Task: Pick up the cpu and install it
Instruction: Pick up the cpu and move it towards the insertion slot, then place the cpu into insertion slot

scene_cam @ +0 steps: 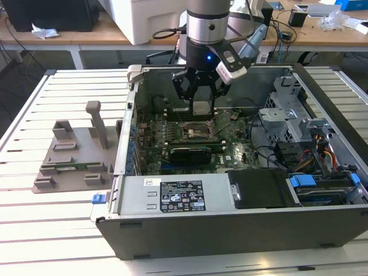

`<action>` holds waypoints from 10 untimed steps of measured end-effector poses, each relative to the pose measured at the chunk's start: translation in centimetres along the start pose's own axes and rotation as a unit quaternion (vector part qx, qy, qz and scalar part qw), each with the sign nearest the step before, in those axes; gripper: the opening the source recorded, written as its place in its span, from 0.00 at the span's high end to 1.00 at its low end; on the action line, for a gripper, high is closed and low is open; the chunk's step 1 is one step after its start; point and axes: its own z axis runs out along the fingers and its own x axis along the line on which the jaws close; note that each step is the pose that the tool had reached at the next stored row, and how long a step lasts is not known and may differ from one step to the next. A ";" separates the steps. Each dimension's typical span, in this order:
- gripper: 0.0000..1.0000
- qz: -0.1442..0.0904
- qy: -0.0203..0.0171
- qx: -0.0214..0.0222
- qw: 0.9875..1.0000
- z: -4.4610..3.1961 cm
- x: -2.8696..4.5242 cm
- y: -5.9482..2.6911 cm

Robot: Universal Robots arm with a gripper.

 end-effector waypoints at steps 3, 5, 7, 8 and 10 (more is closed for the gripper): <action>0.45 0.000 0.000 0.000 1.000 0.21 -0.15 -0.01; 0.45 0.000 0.000 0.000 1.000 0.22 -0.15 -0.01; 0.45 0.000 0.000 0.000 1.000 0.23 -0.17 -0.01; 0.45 0.000 0.000 0.000 1.000 0.23 -0.17 -0.01; 0.45 0.000 0.000 0.000 1.000 0.23 -0.17 -0.01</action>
